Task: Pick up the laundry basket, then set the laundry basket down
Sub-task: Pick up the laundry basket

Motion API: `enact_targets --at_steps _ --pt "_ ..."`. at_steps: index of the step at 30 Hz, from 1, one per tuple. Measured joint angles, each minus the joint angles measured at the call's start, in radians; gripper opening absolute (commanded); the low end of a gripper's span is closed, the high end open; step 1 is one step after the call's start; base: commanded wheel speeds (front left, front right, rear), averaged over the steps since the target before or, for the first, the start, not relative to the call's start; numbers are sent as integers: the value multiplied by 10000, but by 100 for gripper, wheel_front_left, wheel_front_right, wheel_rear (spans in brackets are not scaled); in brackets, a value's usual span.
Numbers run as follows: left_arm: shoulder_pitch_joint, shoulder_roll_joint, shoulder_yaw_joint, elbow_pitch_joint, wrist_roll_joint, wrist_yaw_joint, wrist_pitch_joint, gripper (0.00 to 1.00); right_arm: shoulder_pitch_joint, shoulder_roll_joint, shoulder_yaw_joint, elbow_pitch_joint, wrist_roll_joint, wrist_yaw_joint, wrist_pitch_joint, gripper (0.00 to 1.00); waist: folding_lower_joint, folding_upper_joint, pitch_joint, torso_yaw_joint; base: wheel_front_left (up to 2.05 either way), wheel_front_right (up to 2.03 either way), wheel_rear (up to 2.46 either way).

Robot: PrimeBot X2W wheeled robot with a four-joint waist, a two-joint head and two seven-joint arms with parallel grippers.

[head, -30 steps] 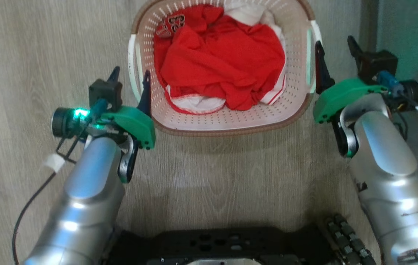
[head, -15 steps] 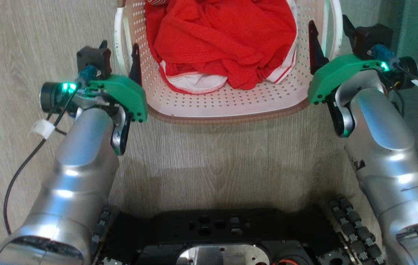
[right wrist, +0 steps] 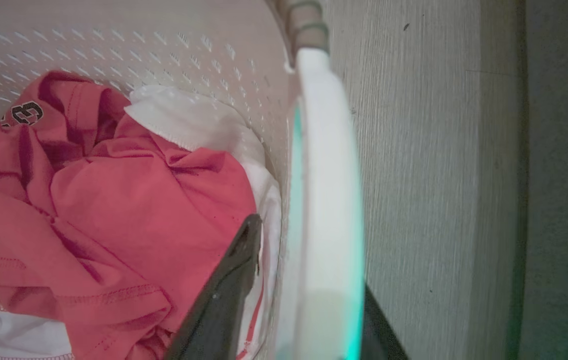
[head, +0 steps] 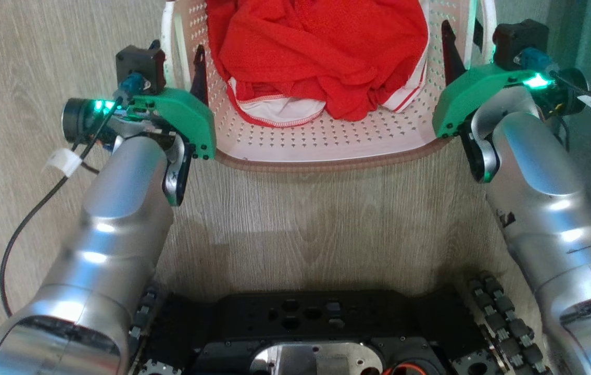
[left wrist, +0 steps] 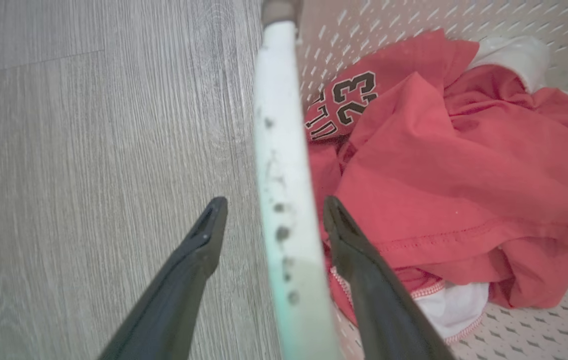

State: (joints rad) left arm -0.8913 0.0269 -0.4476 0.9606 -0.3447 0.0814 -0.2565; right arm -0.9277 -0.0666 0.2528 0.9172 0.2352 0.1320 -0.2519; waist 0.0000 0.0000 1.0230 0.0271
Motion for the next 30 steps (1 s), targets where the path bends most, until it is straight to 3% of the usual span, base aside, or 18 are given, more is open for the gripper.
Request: enact_targets --at_steps 2,3,4,5,6,7,8,19,30 --pt "-98 0 -107 79 -127 42 0 72 -76 -2 36 84 36 0 -25 43 0 0 16 -14 0 0 0" --pt "-140 0 -219 86 -190 67 0 48 -122 -2 50 90 36 0 -27 38 0 0 23 -23 0 0 0" --pt "-174 -2 -309 104 -240 71 -2 30 -157 -2 59 102 38 0 -44 33 0 0 28 -31 0 0 0" --pt "-192 -8 -393 136 -288 71 -2 0 -181 -2 81 119 56 0 -48 25 0 0 28 -38 0 0 0" --pt "-192 -8 -393 136 -288 71 -2 0 -181 -2 81 119 56 0 -48 25 0 0 28 -38 0 0 0" --pt "-195 -54 -439 140 -383 92 -40 0 -184 17 100 144 123 2 -50 7 -1 0 21 -45 0 0 0" --pt "-231 -52 -529 159 -464 130 -40 0 -190 25 104 205 174 2 -50 0 -1 0 10 -50 0 0 0" --pt "12 -40 -1400 416 -1379 336 0 0 -172 46 453 936 867 2 -52 0 0 0 -584 -34 0 0 0" --pt "1005 -115 -2240 1110 -2422 234 0 0 455 213 1285 2474 2046 2 -25 0 0 0 -2154 -15 0 0 0"
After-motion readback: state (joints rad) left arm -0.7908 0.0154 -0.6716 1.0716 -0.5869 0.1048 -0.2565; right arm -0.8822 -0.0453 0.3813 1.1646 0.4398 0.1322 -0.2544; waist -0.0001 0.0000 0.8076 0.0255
